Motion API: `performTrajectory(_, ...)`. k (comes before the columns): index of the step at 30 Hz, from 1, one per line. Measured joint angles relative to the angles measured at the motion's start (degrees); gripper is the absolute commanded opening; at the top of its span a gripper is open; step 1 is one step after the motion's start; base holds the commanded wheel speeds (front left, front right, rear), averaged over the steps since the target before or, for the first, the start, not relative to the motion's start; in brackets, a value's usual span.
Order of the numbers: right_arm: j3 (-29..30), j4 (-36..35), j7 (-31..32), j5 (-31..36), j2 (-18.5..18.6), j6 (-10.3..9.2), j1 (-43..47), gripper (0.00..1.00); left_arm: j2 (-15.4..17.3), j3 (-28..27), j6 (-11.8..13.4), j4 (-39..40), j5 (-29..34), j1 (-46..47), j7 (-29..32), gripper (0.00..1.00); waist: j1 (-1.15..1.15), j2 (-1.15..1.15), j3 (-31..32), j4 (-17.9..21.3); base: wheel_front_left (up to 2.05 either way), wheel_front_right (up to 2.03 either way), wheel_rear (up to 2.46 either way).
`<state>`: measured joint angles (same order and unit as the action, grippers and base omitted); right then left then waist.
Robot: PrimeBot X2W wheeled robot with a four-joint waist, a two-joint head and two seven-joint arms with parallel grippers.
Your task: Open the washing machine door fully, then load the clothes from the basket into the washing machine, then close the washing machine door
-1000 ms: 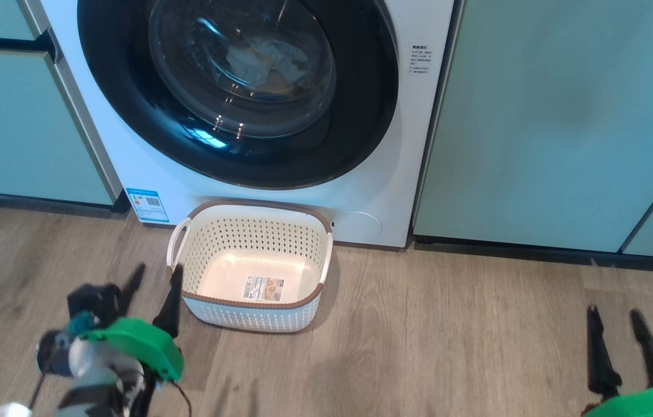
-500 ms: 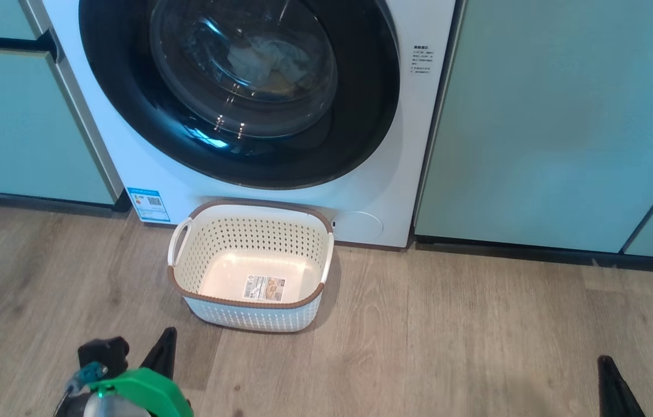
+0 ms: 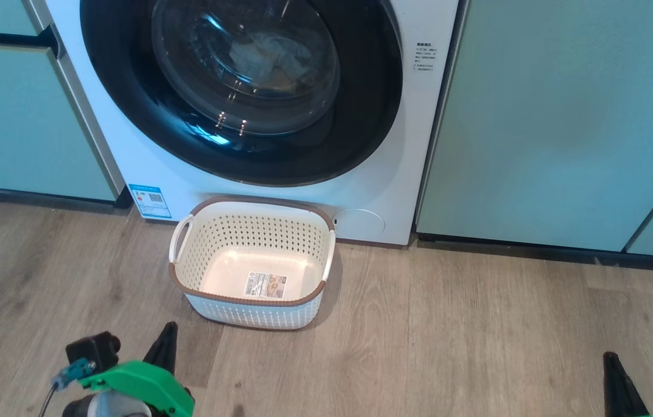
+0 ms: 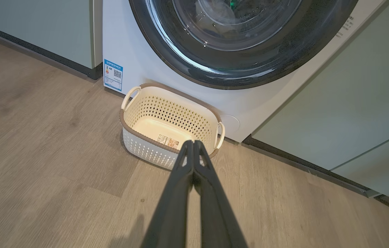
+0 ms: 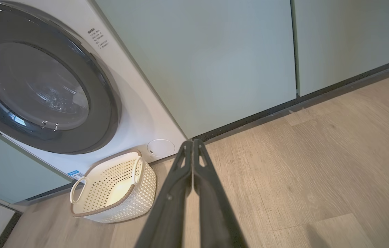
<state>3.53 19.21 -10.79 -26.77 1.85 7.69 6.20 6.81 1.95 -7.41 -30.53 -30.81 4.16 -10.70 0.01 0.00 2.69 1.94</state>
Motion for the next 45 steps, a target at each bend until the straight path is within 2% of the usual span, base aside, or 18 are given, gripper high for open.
performTrajectory(45, 1.8, -1.3, 7.8, -29.7, 0.0, -0.01, -4.4, 0.0, -1.9, -3.0, 0.0, 6.4, -27.9, 0.0, 7.8, 0.0, 0.0, 0.0, -1.3, -0.9, 0.0, 0.0, 0.0)
